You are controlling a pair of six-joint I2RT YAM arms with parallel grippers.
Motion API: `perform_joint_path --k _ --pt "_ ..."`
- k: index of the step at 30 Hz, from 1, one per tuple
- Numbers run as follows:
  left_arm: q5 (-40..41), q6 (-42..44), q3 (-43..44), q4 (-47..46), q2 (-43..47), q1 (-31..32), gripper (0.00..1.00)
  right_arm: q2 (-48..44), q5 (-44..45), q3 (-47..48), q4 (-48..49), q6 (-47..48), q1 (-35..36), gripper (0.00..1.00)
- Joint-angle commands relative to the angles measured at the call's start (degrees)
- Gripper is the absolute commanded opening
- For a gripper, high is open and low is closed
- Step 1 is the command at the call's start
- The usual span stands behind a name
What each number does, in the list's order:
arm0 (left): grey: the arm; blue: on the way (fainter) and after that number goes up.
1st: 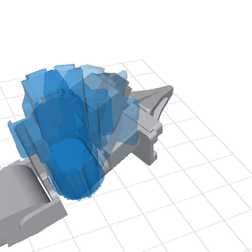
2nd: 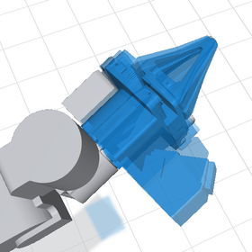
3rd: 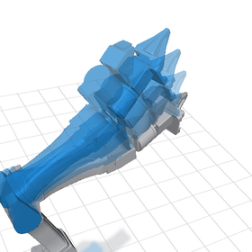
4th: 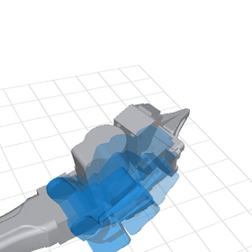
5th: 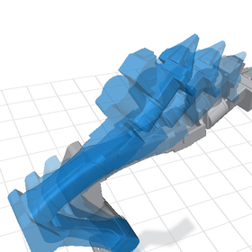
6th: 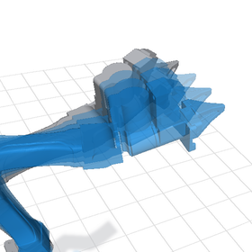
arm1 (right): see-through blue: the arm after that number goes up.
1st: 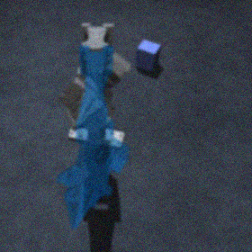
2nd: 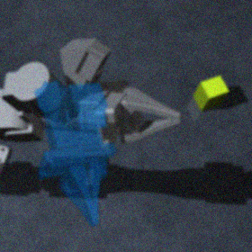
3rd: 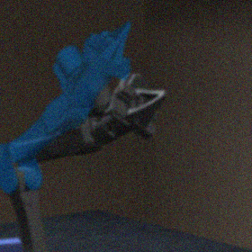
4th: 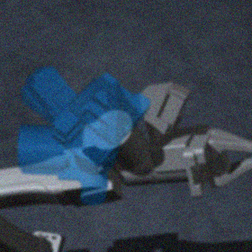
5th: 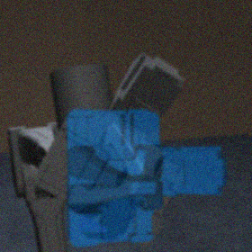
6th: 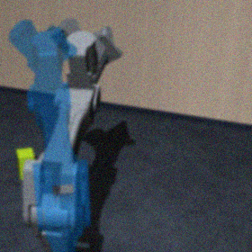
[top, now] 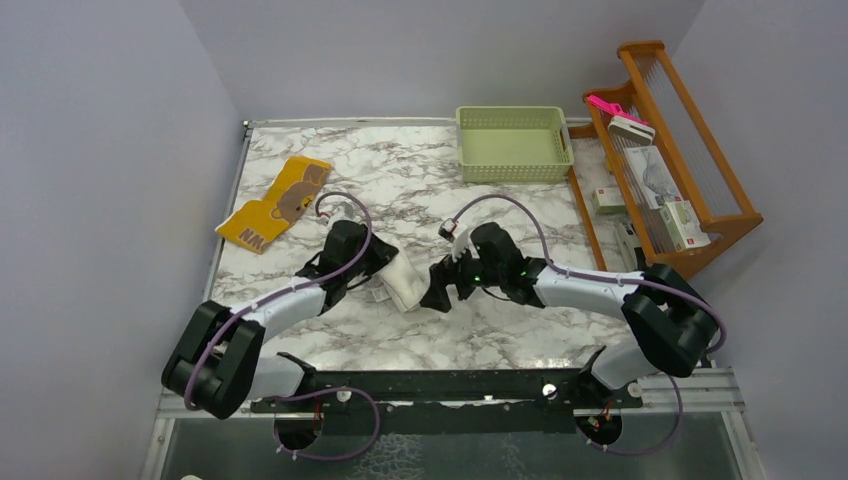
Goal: Roll the towels
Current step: Pick up the towel at the center of the board, then place the towel in the bin.
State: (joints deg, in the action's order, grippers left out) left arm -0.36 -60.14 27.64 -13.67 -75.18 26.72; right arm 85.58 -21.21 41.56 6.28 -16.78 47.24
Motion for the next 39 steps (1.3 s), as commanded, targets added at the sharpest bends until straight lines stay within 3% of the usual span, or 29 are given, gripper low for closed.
perform_joint_path --k 1,3,4,5,10,15,18,25,32,39 --pt "-3.4 11.2 1.7 -6.2 5.1 -0.2 0.0 -2.0 -9.2 -3.1 9.3 -4.2 -2.8 1.0" --pt "-8.1 13.9 2.4 -8.2 5.8 -0.9 0.0 -2.5 -11.8 -4.0 12.1 -4.4 -3.7 1.0" --pt "-15.6 17.9 5.4 -9.4 6.6 -2.0 0.0 -5.8 -20.6 -8.3 22.6 -5.8 -7.3 1.0" --pt "-17.8 19.2 6.3 -9.4 6.8 -2.2 0.0 -6.6 -23.8 -9.3 24.7 -6.3 -9.1 1.0" --pt "-30.9 24.6 11.1 -9.4 6.8 -4.4 0.0 -6.9 -33.4 -12.2 37.2 -11.8 -16.9 1.0" --pt "-43.4 24.6 15.6 -10.8 4.3 -5.2 0.0 -2.8 -36.4 -10.0 42.9 -12.6 -18.0 1.0" --pt "-49.0 22.3 17.8 -12.6 3.0 -5.2 0.0 -0.3 -36.9 -12.0 54.5 -16.9 -20.5 1.0" --pt "-57.7 19.1 22.0 -13.9 2.3 -5.0 0.0 7.2 -39.9 -11.0 73.0 -23.3 -23.9 1.0" --pt "-62.0 14.5 22.7 -20.5 -0.7 -2.1 0.0 17.6 -44.1 -6.8 95.3 -38.6 -23.9 1.0" --pt "-63.8 13.3 24.7 -23.7 -5.2 1.3 0.0 17.9 -45.4 -4.3 95.7 -40.8 -20.9 1.0"
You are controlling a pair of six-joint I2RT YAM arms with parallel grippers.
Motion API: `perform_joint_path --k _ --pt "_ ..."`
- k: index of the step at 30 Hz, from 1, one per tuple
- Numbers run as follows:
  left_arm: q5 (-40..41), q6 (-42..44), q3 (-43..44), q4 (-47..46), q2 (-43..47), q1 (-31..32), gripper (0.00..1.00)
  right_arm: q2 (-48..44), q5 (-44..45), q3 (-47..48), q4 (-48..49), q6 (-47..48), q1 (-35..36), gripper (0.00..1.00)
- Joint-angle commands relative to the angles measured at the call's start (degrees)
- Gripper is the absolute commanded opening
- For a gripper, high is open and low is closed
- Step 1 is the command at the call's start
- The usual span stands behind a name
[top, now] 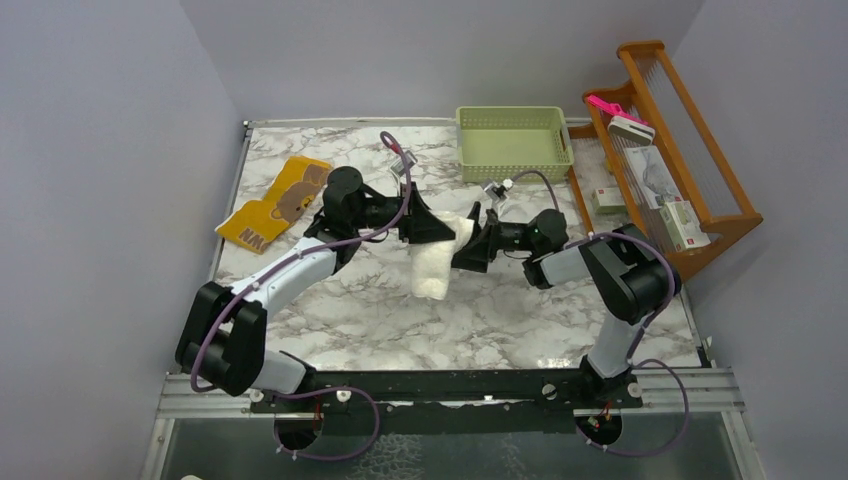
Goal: Roll the towels
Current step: Place the towel in the bin.
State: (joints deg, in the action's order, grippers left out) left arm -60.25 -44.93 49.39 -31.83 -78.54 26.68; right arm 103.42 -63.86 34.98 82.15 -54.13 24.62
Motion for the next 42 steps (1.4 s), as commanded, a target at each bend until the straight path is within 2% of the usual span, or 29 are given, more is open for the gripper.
perform_joint_path --k 1,11,16,20,26,29,30,32,35,37,42 --pt "-4.1 -2.2 3.2 -6.1 -2.3 1.4 0.0 -0.4 -2.9 2.1 19.8 -3.7 1.9 1.0" --pt "-6.4 -2.4 5.9 -7.3 -5.6 0.3 0.0 -8.7 -9.2 -3.0 19.9 -5.7 2.0 1.0" --pt "-6.7 -2.0 6.5 -7.4 -7.1 0.1 0.0 -12.8 -9.0 -4.3 19.8 -7.1 2.0 1.0" --pt "-3.6 -1.0 5.3 -7.4 -8.1 0.2 0.0 -12.4 -8.4 -1.8 19.9 -8.7 2.5 1.0" --pt "5.6 1.9 3.1 -5.1 -6.4 0.5 0.0 -10.1 -6.8 1.0 16.7 -9.7 2.6 1.0" --pt "14.0 8.1 3.5 3.5 -4.5 0.8 0.0 -12.9 -5.5 1.2 5.1 -3.6 3.0 1.0" --pt "17.1 9.6 3.6 6.1 -3.8 1.0 0.0 -14.8 -4.5 1.3 -1.5 0.4 3.3 1.0" --pt "23.2 11.8 3.7 9.7 -2.3 1.4 0.0 -19.1 -1.4 2.9 -19.5 11.4 4.9 1.0" --pt "31.4 13.9 3.8 13.7 -1.0 2.8 0.0 -23.4 8.0 8.7 -47.5 29.4 9.7 1.0" --pt "37.1 15.1 3.8 15.5 -0.2 4.4 0.0 -22.2 12.0 12.1 -54.8 32.2 11.4 1.0" --pt "48.1 17.7 3.5 17.9 1.8 8.4 0.0 -16.8 16.6 16.4 -62.3 32.0 12.6 0.96"
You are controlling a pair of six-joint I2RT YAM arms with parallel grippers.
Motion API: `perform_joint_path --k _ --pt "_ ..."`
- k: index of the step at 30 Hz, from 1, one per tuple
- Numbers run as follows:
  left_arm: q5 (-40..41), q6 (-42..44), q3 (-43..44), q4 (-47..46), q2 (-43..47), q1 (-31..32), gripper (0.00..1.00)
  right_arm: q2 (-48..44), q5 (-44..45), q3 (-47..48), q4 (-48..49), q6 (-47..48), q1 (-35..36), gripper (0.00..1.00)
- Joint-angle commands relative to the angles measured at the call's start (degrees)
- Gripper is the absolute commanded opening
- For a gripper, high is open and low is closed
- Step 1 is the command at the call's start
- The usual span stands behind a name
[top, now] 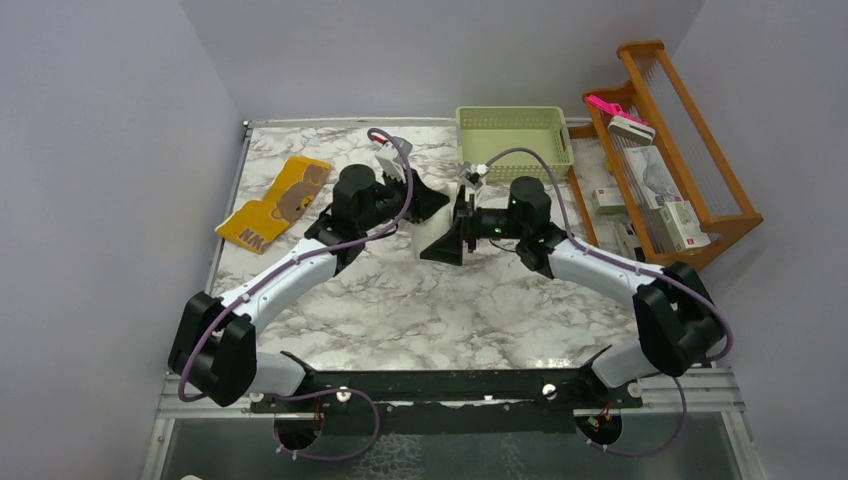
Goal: Roll the towels
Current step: Place the towel in the bin.
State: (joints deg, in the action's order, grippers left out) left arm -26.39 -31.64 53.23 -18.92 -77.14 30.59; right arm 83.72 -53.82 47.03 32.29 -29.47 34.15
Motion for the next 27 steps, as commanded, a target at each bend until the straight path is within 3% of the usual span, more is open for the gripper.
perform_joint_path --k 1,8,20,27 --pt "16.3 5.2 -0.3 5.9 0.8 5.3 0.0 3.5 7.8 5.3 -14.3 7.8 3.4 0.96" --pt "31.1 4.1 0.4 13.3 2.4 7.8 0.0 5.3 17.4 9.2 -22.9 9.8 5.5 0.94" --pt "46.2 -8.4 2.6 24.6 0.8 9.0 0.0 6.6 31.7 10.6 -23.6 7.7 11.3 0.75" --pt "47.6 -16.3 9.3 35.7 -2.6 9.0 0.0 7.1 39.3 11.1 -25.4 9.2 13.3 0.61"
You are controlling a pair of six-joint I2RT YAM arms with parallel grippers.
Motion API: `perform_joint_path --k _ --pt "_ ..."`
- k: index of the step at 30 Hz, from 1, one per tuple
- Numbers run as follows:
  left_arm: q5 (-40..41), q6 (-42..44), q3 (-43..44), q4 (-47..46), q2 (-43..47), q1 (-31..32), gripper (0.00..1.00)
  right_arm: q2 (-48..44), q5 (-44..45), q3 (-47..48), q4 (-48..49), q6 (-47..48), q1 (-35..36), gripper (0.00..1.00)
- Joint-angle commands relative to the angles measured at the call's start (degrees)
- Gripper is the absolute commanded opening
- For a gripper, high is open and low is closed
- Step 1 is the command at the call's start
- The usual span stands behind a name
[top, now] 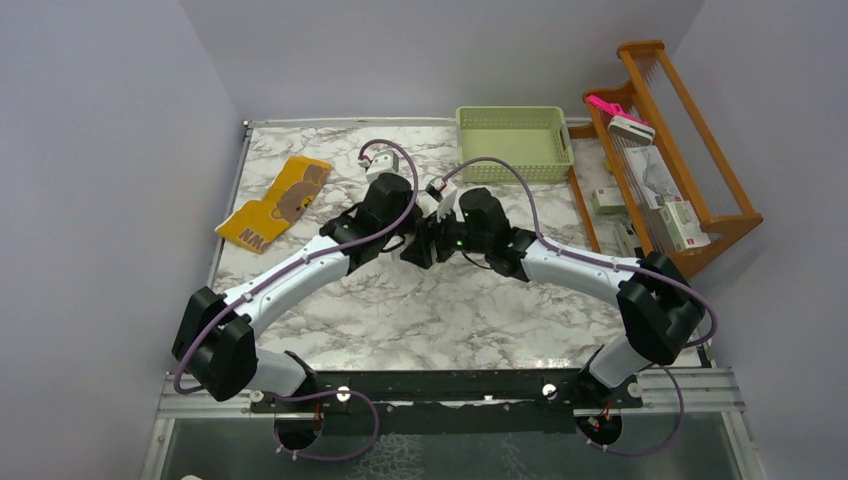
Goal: Roll the towels
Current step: Place the towel in the bin.
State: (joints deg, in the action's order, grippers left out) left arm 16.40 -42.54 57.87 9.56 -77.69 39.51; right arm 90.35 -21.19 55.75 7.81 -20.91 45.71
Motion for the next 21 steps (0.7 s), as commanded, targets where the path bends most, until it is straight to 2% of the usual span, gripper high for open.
perform_joint_path --k 1,4,7,8,10,11,14,15,17,20,21 --pt "4.3 -5.7 5.9 8.4 -2.9 0.0 0.0 0.6 8.1 2.5 -1.5 1.2 2.3 0.58" --pt "3.2 -5.9 10.1 12.4 -5.9 -0.2 0.0 0.9 11.3 2.7 -2.7 2.7 3.4 0.5" --pt "2.3 -5.3 13.7 14.9 -7.6 -1.3 0.0 0.7 14.0 2.5 -4.1 4.2 4.0 0.36" --pt "2.1 -5.1 14.2 15.2 -7.7 -2.0 0.0 0.6 14.8 2.4 -4.7 4.7 4.0 0.29" --pt "1.5 -4.5 14.9 15.2 -7.2 -3.6 0.0 -0.4 16.0 1.8 -5.6 5.8 4.0 0.05" --pt "1.1 -4.0 15.1 15.2 -6.8 -4.5 0.0 -1.1 16.7 1.3 -5.9 5.7 4.0 0.01" --pt "-1.7 -1.6 15.7 15.0 -5.1 -7.4 0.01 -4.1 18.1 -0.8 -6.3 6.4 3.9 0.01" --pt "-3.0 -0.7 15.7 14.7 -4.7 -8.6 0.09 -5.2 18.1 -1.5 -6.5 6.7 3.8 0.01" --pt "-5.8 1.0 15.6 14.4 -3.6 -11.0 0.31 -7.0 16.7 -2.7 -6.5 6.7 2.8 0.01" --pt "-10.4 3.5 15.8 14.4 -2.0 -15.0 0.54 -8.4 11.0 -4.3 -6.1 5.5 -1.7 0.01" --pt "-13.1 4.3 16.2 14.6 -1.7 -16.9 0.71 -8.6 9.7 -4.5 -6.1 5.4 -3.3 0.01"
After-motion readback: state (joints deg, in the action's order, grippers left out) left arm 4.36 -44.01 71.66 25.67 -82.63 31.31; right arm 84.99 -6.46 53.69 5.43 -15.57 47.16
